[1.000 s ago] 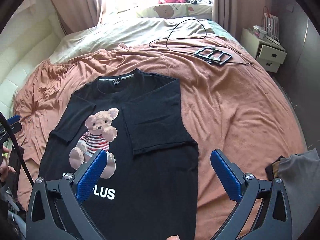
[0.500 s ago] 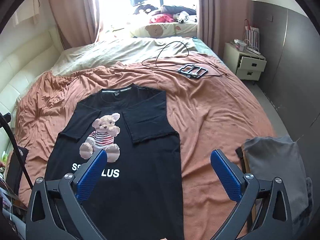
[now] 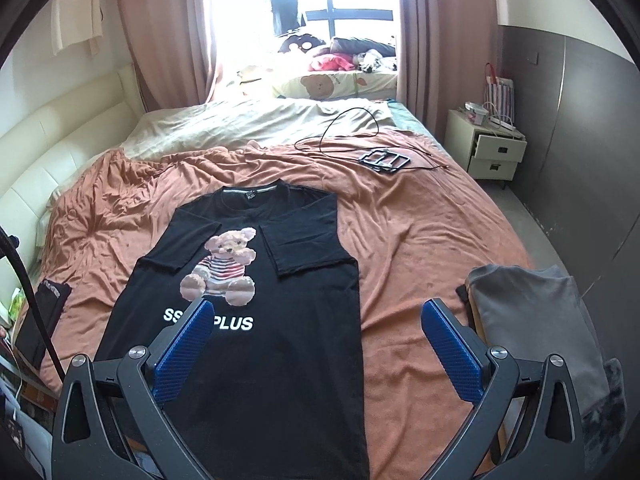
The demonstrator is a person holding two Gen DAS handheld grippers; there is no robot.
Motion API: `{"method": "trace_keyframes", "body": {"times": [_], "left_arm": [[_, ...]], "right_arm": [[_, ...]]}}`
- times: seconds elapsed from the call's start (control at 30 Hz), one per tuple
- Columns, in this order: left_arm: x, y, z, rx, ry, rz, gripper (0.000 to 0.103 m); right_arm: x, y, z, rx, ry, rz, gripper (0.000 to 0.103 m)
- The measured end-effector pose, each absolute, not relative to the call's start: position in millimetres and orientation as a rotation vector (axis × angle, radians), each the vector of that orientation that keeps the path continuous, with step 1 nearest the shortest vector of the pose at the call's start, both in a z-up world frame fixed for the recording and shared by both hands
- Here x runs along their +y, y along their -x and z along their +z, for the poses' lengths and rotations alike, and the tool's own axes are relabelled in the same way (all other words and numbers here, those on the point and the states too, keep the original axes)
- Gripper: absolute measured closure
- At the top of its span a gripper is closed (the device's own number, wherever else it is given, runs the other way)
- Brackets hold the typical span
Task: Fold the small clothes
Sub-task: 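Raise both tools and back away from the folded shirt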
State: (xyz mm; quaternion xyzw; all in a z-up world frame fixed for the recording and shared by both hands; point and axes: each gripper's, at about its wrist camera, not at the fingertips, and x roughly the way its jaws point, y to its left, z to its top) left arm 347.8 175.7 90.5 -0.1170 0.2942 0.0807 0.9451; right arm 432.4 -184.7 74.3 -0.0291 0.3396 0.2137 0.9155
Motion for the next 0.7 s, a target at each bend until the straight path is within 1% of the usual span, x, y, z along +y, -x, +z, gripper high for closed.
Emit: {"method": "trace_keyframes", "body": {"times": [0.27,0.47,0.7], "left_arm": [[190.9,-288.4,70.2,0.573,0.367,0.167,0.001],[197.1,-250.2,55.9,0.548,0.356,0.187,0.001],[200.6,-213.4,25.7,0.562,0.363,0.207,0.001]], "right_arm": [[-194.7,-401.8,55.3,0.709,0.07,0.462,0.0],[-201.3,-380.9,51.5,0.715,0.078,0.455,0.0],[-210.3,-360.7,39.1,0.733,0.048,0.463,0.0]]}}
